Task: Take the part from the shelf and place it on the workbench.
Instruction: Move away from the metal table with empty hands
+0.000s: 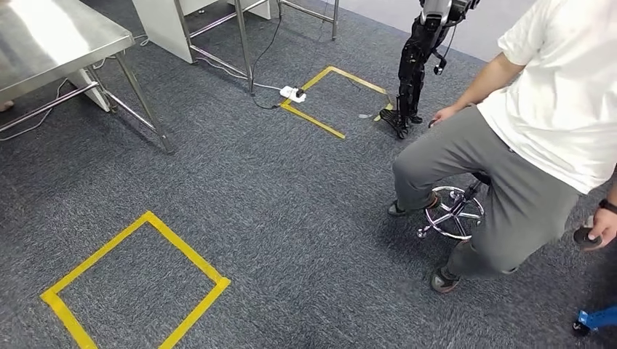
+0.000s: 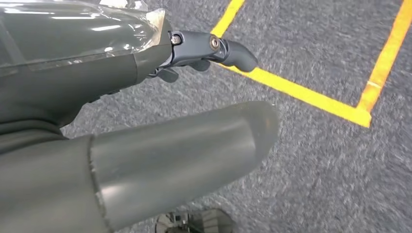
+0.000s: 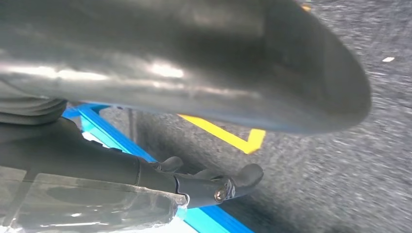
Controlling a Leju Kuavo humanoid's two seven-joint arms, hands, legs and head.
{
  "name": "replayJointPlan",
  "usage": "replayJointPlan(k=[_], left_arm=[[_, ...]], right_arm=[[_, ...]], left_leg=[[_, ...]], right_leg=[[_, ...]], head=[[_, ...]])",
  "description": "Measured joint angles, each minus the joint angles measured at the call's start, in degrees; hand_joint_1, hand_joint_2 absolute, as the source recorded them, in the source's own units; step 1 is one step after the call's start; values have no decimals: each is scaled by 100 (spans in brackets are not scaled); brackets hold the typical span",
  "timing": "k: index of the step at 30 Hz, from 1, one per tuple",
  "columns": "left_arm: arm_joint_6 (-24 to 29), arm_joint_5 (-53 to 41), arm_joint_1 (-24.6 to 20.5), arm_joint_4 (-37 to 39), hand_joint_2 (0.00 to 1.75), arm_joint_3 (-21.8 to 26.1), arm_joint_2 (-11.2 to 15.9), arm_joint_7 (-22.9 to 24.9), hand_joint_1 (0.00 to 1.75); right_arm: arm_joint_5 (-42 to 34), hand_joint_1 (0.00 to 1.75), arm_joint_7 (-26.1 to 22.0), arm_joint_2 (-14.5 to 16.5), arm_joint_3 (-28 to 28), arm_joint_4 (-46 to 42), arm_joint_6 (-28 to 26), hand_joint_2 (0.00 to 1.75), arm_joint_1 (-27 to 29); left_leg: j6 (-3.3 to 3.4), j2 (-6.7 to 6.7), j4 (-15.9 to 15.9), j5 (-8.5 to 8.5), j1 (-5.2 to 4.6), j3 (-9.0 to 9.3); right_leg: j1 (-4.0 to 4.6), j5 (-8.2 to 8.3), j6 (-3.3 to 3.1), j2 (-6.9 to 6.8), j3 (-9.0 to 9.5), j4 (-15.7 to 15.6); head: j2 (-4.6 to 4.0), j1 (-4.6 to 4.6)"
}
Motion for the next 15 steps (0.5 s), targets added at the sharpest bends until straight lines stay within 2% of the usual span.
replayJointPlan(k=[1,3,4,5,6,7,8,9,10,11,12,13,14,15], left_arm=[[16,11,3,-1,0,2,-1,-8,0],[47,30,19,-1,0,10,0,-22,0],[59,38,37,0,0,15,3,-28,0],[65,43,57,1,0,20,7,-36,0],[68,47,76,1,0,22,9,-44,0],[71,55,89,1,0,23,11,-56,0],[72,62,96,1,0,24,13,-68,0],[72,70,99,1,0,25,14,-83,0],[72,79,99,0,0,27,17,-97,0],[75,83,104,0,0,31,21,-107,0],[82,87,108,0,0,40,26,-114,0],[91,91,112,0,0,53,32,-116,0],[103,93,113,1,0,67,36,-116,0],[115,97,111,0,0,83,38,-116,0]], right_arm=[[13,0,24,-1,1,1,2,0,8],[29,0,59,4,4,2,13,0,0],[33,0,70,12,5,2,20,0,-8],[35,0,79,17,7,2,30,0,-15],[36,0,86,20,8,2,43,0,-15],[37,0,91,22,9,2,56,0,-7],[36,0,95,23,10,2,71,0,2],[36,0,92,25,11,2,89,0,8],[37,0,86,27,13,2,102,0,6],[39,0,80,28,17,2,114,0,-5],[46,0,70,30,22,2,126,0,-18],[53,0,60,32,27,2,130,0,-27],[62,0,50,32,31,1,136,0,-28],[68,0,36,31,34,1,143,0,-25]], left_leg=[[63,71,-41,38,-11,7],[161,241,-113,101,-17,14],[181,332,-122,109,-39,8],[190,428,-122,112,-55,0],[190,514,-121,112,-70,-6],[190,596,-120,112,-82,-8],[188,663,-120,111,-87,-7],[181,727,-119,110,-88,-1],[166,788,-117,106,-96,7],[136,846,-113,92,-111,19],[99,899,-109,76,-128,35],[61,947,-106,58,-143,52],[24,1000,-109,44,-147,74],[-8,1038,-108,33,-139,88]], right_leg=[[4,-30,24,-71,-54,68],[15,-267,-2,-374,-288,522],[15,-459,-29,-543,-483,920],[10,-623,-33,-621,-667,1316],[6,-729,-20,-658,-795,1612],[4,-749,13,-679,-812,1706],[0,-683,53,-701,-706,1565],[-7,-553,92,-770,-468,1175],[-8,-418,112,-904,-195,708],[15,-300,105,-1030,17,325],[35,-216,68,-1125,159,54],[62,-184,16,-1158,189,-28],[89,-162,-32,-1107,170,-26],[74,-145,-85,-1040,173,-30]], head=[[0,6],[0,47],[0,66],[0,82],[0,88],[0,88],[0,92],[0,99],[0,108],[0,117],[0,113],[0,106],[0,97],[0,87]])
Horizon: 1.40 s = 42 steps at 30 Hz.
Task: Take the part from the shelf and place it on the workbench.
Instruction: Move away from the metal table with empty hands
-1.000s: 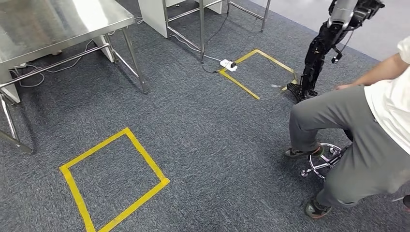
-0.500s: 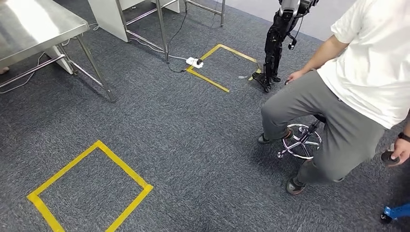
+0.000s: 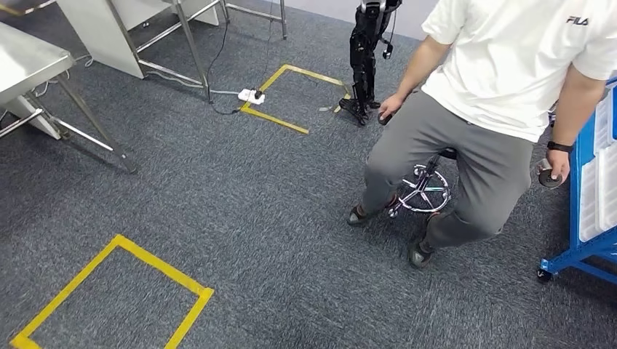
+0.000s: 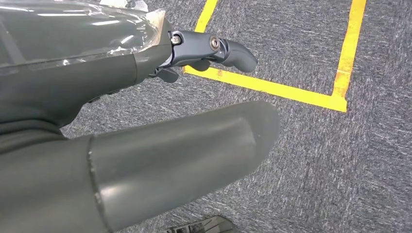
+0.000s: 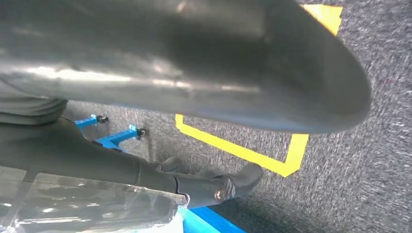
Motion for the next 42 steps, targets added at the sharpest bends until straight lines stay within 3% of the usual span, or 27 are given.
replayJointPlan(k=[1,3,4,6,7,8,9,11,13,16,18,20,22,23,24,25,27,29,31,32,34,36,37,38,39,40,42], left_arm=[[13,5,-2,-1,0,16,4,0,0],[37,31,5,-1,0,50,14,-1,0],[43,43,17,-1,0,67,20,-3,0],[46,61,45,1,0,88,21,-18,0],[45,64,53,1,0,96,21,-33,0],[44,66,56,1,0,103,23,-50,0],[43,67,56,1,0,111,26,-67,0],[42,78,56,1,0,138,37,-90,0],[50,108,56,1,0,173,48,-105,0],[75,145,49,-1,0,205,49,-122,0],[93,159,40,-2,0,221,43,-136,0],[98,158,48,-2,0,231,43,-146,0],[94,143,58,-2,0,240,44,-149,0],[86,133,58,-2,0,242,40,-149,0],[74,125,58,-2,0,243,34,-149,0],[62,118,57,-2,0,243,26,-149,0],[44,114,56,-2,0,243,11,-149,0],[41,111,53,-1,0,243,5,-150,0],[41,109,37,-1,0,243,-5,-151,0],[41,108,26,-1,0,243,-11,-151,0],[41,107,24,-1,0,243,-17,-153,0],[40,99,47,1,0,243,-20,-153,0],[39,91,61,2,0,243,-21,-152,0],[39,81,71,3,0,243,-21,-151,0],[39,73,77,3,0,243,-21,-148,0],[38,63,80,3,0,243,-21,-144,0],[25,49,79,3,0,243,-19,-138,0]], right_arm=[[4,0,-13,0,4,0,13,0,5],[19,0,-32,-2,11,-1,44,0,0],[30,0,-37,-2,17,-1,61,0,-6],[49,0,-42,-7,29,-1,84,0,-11],[52,0,-43,-7,35,-1,91,0,-7],[50,0,-44,-7,41,0,93,0,-1],[46,0,-45,-4,46,-1,93,0,2],[51,0,-52,11,59,1,92,0,-4],[73,0,-57,30,85,1,90,0,-15],[98,0,-45,42,115,0,89,0,-12],[98,0,-18,46,123,1,89,0,-6],[93,0,1,56,129,1,89,0,-20],[87,0,7,69,133,1,87,0,-31],[81,0,7,72,134,1,85,0,-26],[75,0,6,72,135,1,84,0,-18],[70,0,4,71,136,1,83,0,-12],[68,0,-2,68,139,1,83,0,-16],[69,0,-12,72,144,1,82,0,-33],[69,0,-19,66,145,1,82,0,-32],[68,0,-20,63,146,1,82,0,-27],[68,0,-20,61,147,1,81,0,-27],[63,0,-22,59,148,-1,80,0,-31],[56,0,-23,56,148,-1,79,0,-29],[44,0,-25,55,148,-1,78,0,-25],[28,0,-26,54,148,-1,76,0,-19],[15,0,-25,54,148,0,75,0,-16],[-1,0,-17,57,148,1,74,0,-19]], left_leg=[[-34,-52,48,-51,19,-6],[-84,-336,434,-338,56,-162],[-97,-513,794,-557,68,-320],[-102,-657,1516,-865,73,-666],[-100,-673,1664,-859,76,-754],[-94,-686,1594,-736,80,-741],[-84,-718,1304,-522,87,-621],[-57,-955,540,-125,111,-289],[-25,-1122,162,0,107,-140],[64,-1014,115,18,55,-137],[159,-887,24,91,50,-109],[221,-730,-41,141,48,-97],[232,-561,-43,145,33,-114],[230,-478,-42,143,29,-119],[225,-402,-41,141,27,-122],[214,-332,-40,137,27,-119],[167,-202,-35,117,14,-95],[84,-93,-28,82,-8,-57],[-15,15,-46,55,5,-5],[-60,16,-36,34,30,8],[-117,-224,224,-188,72,-80],[-129,-568,939,-616,93,-392],[-131,-646,1321,-784,95,-575],[-129,-675,1565,-837,95,-710],[-119,-687,1600,-763,95,-755],[-101,-705,1403,-573,95,-694],[-34,-899,644,-108,95,-385]], right_leg=[[-25,19,-44,62,9,-10],[-81,74,-156,181,27,-27],[-89,90,-193,242,18,-26],[-63,108,-227,383,-1,-22],[-51,111,-231,463,-4,-19],[-44,114,-234,544,-1,-15],[-41,116,-235,624,5,-7],[-23,111,-221,765,-9,34],[-1,112,-168,875,-65,66],[1,151,-51,1003,-148,41],[1,86,-16,835,-246,176],[-12,-212,-43,511,-524,734],[-45,-545,-35,380,-892,1490],[-62,-608,3,363,-972,1685],[-76,-582,56,347,-933,1662],[-90,-481,113,313,-772,1408],[-95,-206,182,90,-271,564],[-48,-42,118,-89,1,63],[14,-18,-22,-24,-13,11],[-11,-6,-85,44,-6,-7],[-61,47,-204,167,38,-45],[-48,83,-276,298,52,-50],[-21,86,-293,372,51,-48],[6,85,-294,453,54,-45],[29,84,-295,535,62,-42],[47,83,-295,619,75,-38],[65,80,-293,782,92,-31]], head=[[0,-12],[0,-47],[0,-68],[0,-80],[0,-82],[1,-81],[1,-83],[1,-91],[0,-91],[0,-89],[0,-79],[0,-55],[0,-39],[0,-37],[0,-32],[0,-26],[1,-16],[0,-27],[0,-42],[0,-52],[0,-80],[0,-119],[0,-128],[0,-131],[0,-132],[0,-132],[0,-131]])
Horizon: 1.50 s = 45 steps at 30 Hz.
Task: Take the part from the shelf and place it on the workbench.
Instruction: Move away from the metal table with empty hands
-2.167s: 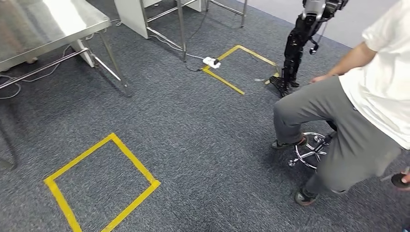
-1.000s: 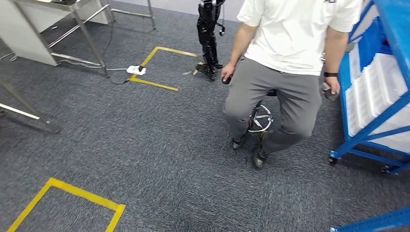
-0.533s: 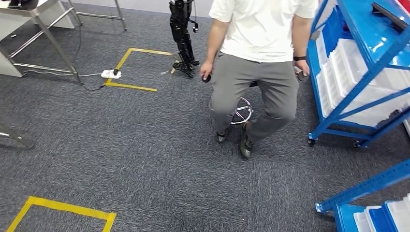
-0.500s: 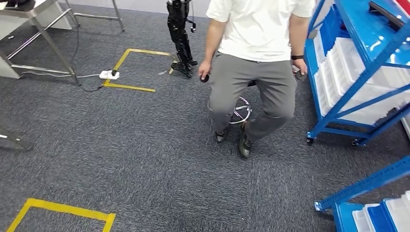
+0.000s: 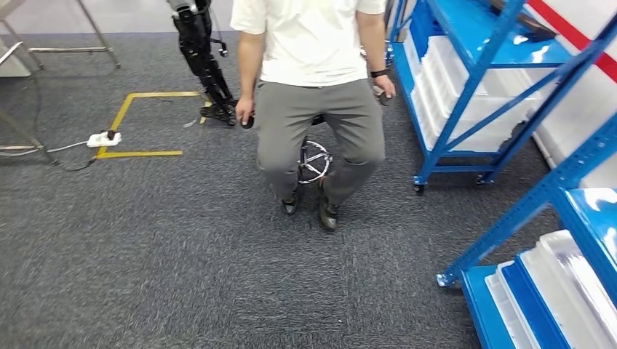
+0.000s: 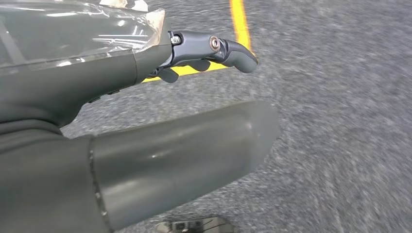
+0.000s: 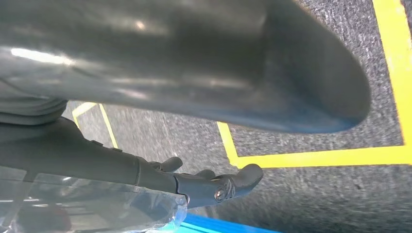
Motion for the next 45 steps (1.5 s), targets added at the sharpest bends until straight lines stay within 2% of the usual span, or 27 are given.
replayJointPlan(k=[1,3,5,7,9,11,12,13,14,15,16,18,20,21,23,25,27,29,31,33,35,37,38,40,42,43,45], left_arm=[[-10,-16,-1,0,0,-1,2,1,0],[-26,-44,-7,0,0,-2,5,12,0],[-32,-68,-20,-1,0,-2,2,35,0],[-35,-93,-34,-1,0,-2,-4,50,0],[-43,-106,-35,-1,0,-1,-8,55,0],[-50,-107,-30,0,0,0,-11,56,0],[-51,-107,-30,0,0,0,-15,56,0],[-52,-108,-30,0,0,0,-19,55,0],[-53,-110,-30,0,0,-1,-22,55,0],[-53,-114,-31,-1,0,-1,-23,56,0],[-51,-118,-30,-1,0,-1,-19,62,0],[-43,-128,-36,-2,0,-1,-8,79,0],[-37,-136,-54,-2,0,-2,-14,92,0],[-35,-140,-63,-2,0,-2,-20,96,0],[-32,-151,-66,-1,0,-3,-31,104,0],[-28,-161,-45,0,0,-3,-35,123,0],[-22,-164,-23,1,0,-2,-36,154,0],[-11,-164,-21,2,0,-2,-37,178,0],[3,-163,-25,2,0,-2,-33,191,0],[14,-160,-28,2,0,-2,-27,198,0],[18,-156,-37,2,0,-2,-27,204,0],[18,-155,-48,1,0,-1,-35,207,0],[17,-155,-48,1,0,-1,-39,207,0],[16,-155,-37,1,0,0,-46,207,0],[16,-155,-28,2,0,0,-50,208,0],[16,-155,-27,2,0,0,-54,209,0],[16,-155,-28,2,0,0,-64,209,0]], right_arm=[[-5,0,4,3,0,-1,-1,0,-7],[-20,0,4,7,0,-1,-2,0,-9],[-30,0,-2,3,0,-1,-5,0,7],[-30,0,-4,-3,-1,-1,-10,0,15],[-26,0,-4,-12,-2,-1,-11,0,-2],[-16,0,-3,-23,-2,-1,-11,0,-10],[-12,0,-3,-30,-2,-2,-11,0,-2],[-10,0,-2,-37,-2,-2,-11,0,10],[-11,0,-2,-43,-2,-2,-11,0,18],[-12,0,-2,-48,-2,-2,-11,0,19],[-13,0,-2,-44,-2,-1,-9,0,9],[-16,0,2,-34,-2,0,-5,0,-10],[-25,0,14,-43,-2,0,-5,0,-7],[-29,0,18,-51,-2,-1,-7,0,-4],[-32,0,23,-58,-2,-2,-9,0,-9],[-33,0,24,-57,-2,-2,-9,0,-18],[-31,0,24,-58,-2,-2,-4,0,-14],[-27,0,21,-58,-2,-2,10,0,-1],[-14,0,12,-48,-2,-2,25,0,-2],[-3,0,1,-32,-1,-1,36,0,-8],[-2,0,-4,-27,0,0,46,0,-1],[-3,0,-4,-32,0,0,50,0,10],[-3,0,-5,-34,0,0,50,0,8],[-3,0,-6,-38,0,0,50,0,-7],[-3,0,-5,-42,0,0,50,0,-5],[-4,0,-5,-47,0,0,50,0,5],[-4,0,-5,-59,0,0,50,0,19]], left_leg=[[32,-121,-328,150,-4,131],[84,-252,-597,226,-30,231],[135,-123,-679,268,-39,256],[201,17,-837,343,-23,335],[235,185,-933,386,-30,382],[232,361,-937,383,-34,377],[215,441,-934,376,-28,377],[189,517,-926,365,-14,379],[152,584,-906,348,5,383],[101,652,-868,320,18,385],[40,714,-819,276,23,383],[-74,821,-746,198,19,403],[-148,908,-739,154,48,448],[-175,864,-709,107,77,455],[-195,592,-378,-162,108,327],[-154,324,340,-562,86,-9],[-88,259,863,-707,54,-301],[12,201,655,-437,15,-264],[134,-58,-39,-40,-38,28],[201,-255,-473,129,-92,217],[223,-180,-549,153,-122,243],[255,-38,-670,232,-111,281],[275,42,-735,273,-102,300],[300,212,-785,307,-107,302],[298,389,-783,309,-111,284],[289,471,-779,306,-108,279],[250,613,-758,290,-95,281]], right_leg=[[12,-1,7,70,-8,7],[3,10,49,187,-60,11],[-1,32,109,266,-121,2],[13,-67,131,48,-243,185],[-14,-380,124,-286,-566,813],[-81,-656,175,-393,-938,1527],[-127,-670,239,-414,-994,1640],[-177,-593,327,-448,-922,1512],[-228,-452,421,-518,-729,1162],[-279,-300,508,-662,-490,724],[-289,-174,548,-795,-292,371],[-253,-73,480,-920,-140,98],[-215,-65,343,-786,-171,130],[-222,-62,297,-724,-172,130],[-227,-37,208,-598,-158,121],[-175,-11,143,-463,-176,121],[-107,3,101,-307,-184,125],[-62,12,85,-147,-179,125],[-41,21,81,-4,-174,128],[-28,36,99,115,-192,128],[-20,68,154,228,-244,103],[-2,26,187,95,-328,191],[8,-84,182,-54,-431,370],[-8,-461,161,-338,-765,1068],[-52,-720,217,-406,-1041,1695],[-81,-718,279,-429,-1023,1725],[-138,-490,425,-557,-615,1069]], head=[[0,2],[0,-4],[0,-13],[0,1],[0,22],[1,31],[1,31],[1,32],[1,33],[0,36],[1,40],[1,23],[1,-6],[1,-14],[0,-33],[0,-52],[0,-57],[0,-57],[0,-55],[0,-55],[1,-58],[1,-52],[1,-42],[0,-26],[0,-21],[0,-21],[0,-20]])
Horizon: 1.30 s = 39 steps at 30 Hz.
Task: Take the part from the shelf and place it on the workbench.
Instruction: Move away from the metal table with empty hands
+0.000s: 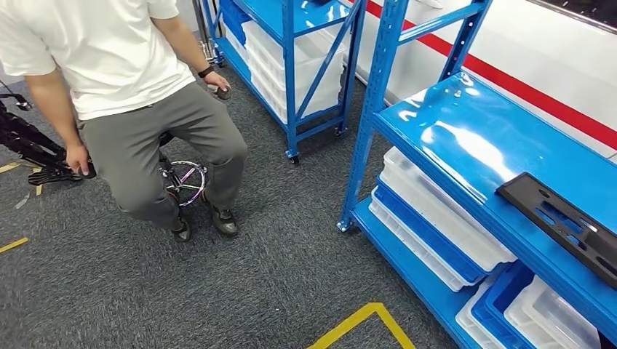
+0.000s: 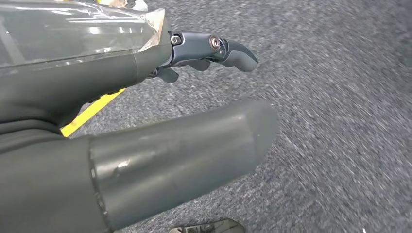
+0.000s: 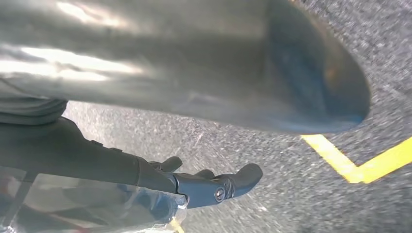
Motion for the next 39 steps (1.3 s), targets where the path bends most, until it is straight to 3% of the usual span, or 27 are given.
replayJointPlan(k=[1,3,4,6,8,10,12,13,14,15,17,19,21,23,25,27,28,29,31,32,34,36,37,39], left_arm=[[0,0,0,-1,0,0,-4,0,0],[-1,-1,-1,-2,0,-1,-5,-3,0],[-1,-3,-6,-2,0,-1,-7,-7,0],[-3,-8,-29,-3,0,-2,-11,-15,0],[-5,-14,-41,-5,0,-2,-10,-20,0],[-7,-17,-20,-4,0,-2,-7,-22,0],[-7,-16,1,-3,0,-2,-7,-22,0],[-7,-15,4,-2,0,-2,-6,-23,0],[-7,-14,4,-2,0,-2,-5,-25,0],[-7,-12,3,-2,0,-1,-4,-28,0],[-8,-10,2,-2,0,-1,12,-32,0],[-10,-14,-5,-2,0,-2,29,-37,0],[-11,-20,-15,-3,0,-2,32,-39,0],[-13,-25,-22,-3,0,-1,30,-39,0],[-15,-28,-17,-2,0,0,31,-37,0],[-18,-37,-9,-2,0,0,31,-32,0],[-19,-45,-10,-2,0,0,27,-28,0],[-19,-53,-10,-2,0,0,22,-24,0],[-20,-67,-13,-2,0,0,12,-16,0],[-20,-71,-14,-2,0,0,14,-13,0],[-20,-76,-21,-2,0,-1,22,-5,0],[-20,-79,-37,-3,0,-2,22,-2,0],[-20,-79,-46,-3,0,-2,22,-2,0],[-21,-79,-49,-3,0,-2,23,-2,0]], right_arm=[[0,0,0,-4,1,0,1,0,-3],[-5,0,-1,-5,2,-1,2,0,-21],[-13,0,0,-4,2,-1,2,0,-26],[-29,0,-1,-6,1,-1,1,0,-22],[-38,0,-6,-3,0,-2,0,0,-23],[-38,0,-21,1,0,-2,0,0,-32],[-35,0,-39,2,0,-2,0,0,-25],[-34,0,-46,2,0,-2,0,0,-16],[-32,0,-52,2,0,-2,0,0,-8],[-30,0,-56,3,0,-1,0,0,-3],[-28,0,-62,14,1,-1,1,0,-5],[-29,0,-63,27,1,-1,2,0,-13],[-32,0,-63,29,0,-1,2,0,-13],[-34,0,-63,27,0,-1,1,0,-9],[-37,0,-63,26,0,-1,0,0,-21],[-44,0,-60,22,0,0,0,0,-27],[-52,0,-53,17,0,0,0,0,-21],[-59,0,-43,9,0,0,0,0,-13],[-70,0,-27,-7,0,0,-2,0,-6],[-72,0,-23,-5,0,0,-3,0,-13],[-75,0,-23,2,0,-1,-6,0,-29],[-79,0,-16,0,0,-2,-8,0,-26],[-81,0,-12,-1,0,-2,-9,0,-23],[-86,0,-3,2,0,-2,-11,0,-28]], left_leg=[[-33,63,21,-19,-2,5],[-125,177,72,-76,-22,31],[-165,234,82,-98,-30,53],[-243,296,97,-136,-8,89],[-321,52,311,-326,37,18],[-361,-285,955,-736,61,-264],[-362,-380,1645,-1020,66,-601],[-352,-388,1747,-993,66,-665],[-333,-400,1627,-852,66,-621],[-306,-446,1301,-633,66,-472],[-227,-716,526,-258,66,-111],[-166,-876,166,-150,46,49],[-114,-761,95,-117,31,65],[-49,-620,-36,-34,44,105],[-10,-451,-117,16,45,125],[-2,-276,-120,19,36,106],[-7,-195,-118,19,37,100],[-19,-118,-114,16,41,97],[-78,20,-74,-9,57,100],[-127,81,-37,-40,51,96],[-224,184,28,-100,30,108],[-287,276,43,-134,36,142],[-318,248,76,-174,58,145],[-371,-3,395,-442,100,26]], right_leg=[[-16,133,36,-146,244,-420],[1,311,0,-363,526,-937],[26,339,-56,-384,529,-973],[16,374,-164,-262,518,-989],[-31,412,-259,-133,538,-1005],[-30,446,-337,0,534,-1008],[6,464,-377,156,513,-1006],[19,468,-382,238,511,-1004],[28,470,-382,320,516,-1003],[33,472,-379,397,527,-1003],[50,480,-362,532,537,-998],[52,504,-312,647,501,-998],[54,544,-234,741,443,-1018],[73,464,-206,565,320,-867],[68,150,-239,263,12,-278],[35,-154,-221,156,-333,444],[13,-195,-175,137,-392,601],[-10,-145,-110,110,-322,522],[-56,111,20,-75,146,-250],[-57,229,46,-213,378,-637],[-29,331,-19,-355,576,-1000],[-8,344,-135,-243,535,-976],[-23,354,-181,-184,531,-976],[-54,396,-274,-62,541,-980]], head=[[0,3],[0,5],[0,2],[0,-12],[0,-29],[0,-46],[0,-49],[0,-50],[0,-49],[0,-49],[0,-48],[0,-49],[0,-49],[0,-37],[0,-17],[0,-8],[0,-7],[0,-4],[0,0],[0,8],[0,6],[0,-10],[0,-15],[0,-27]])
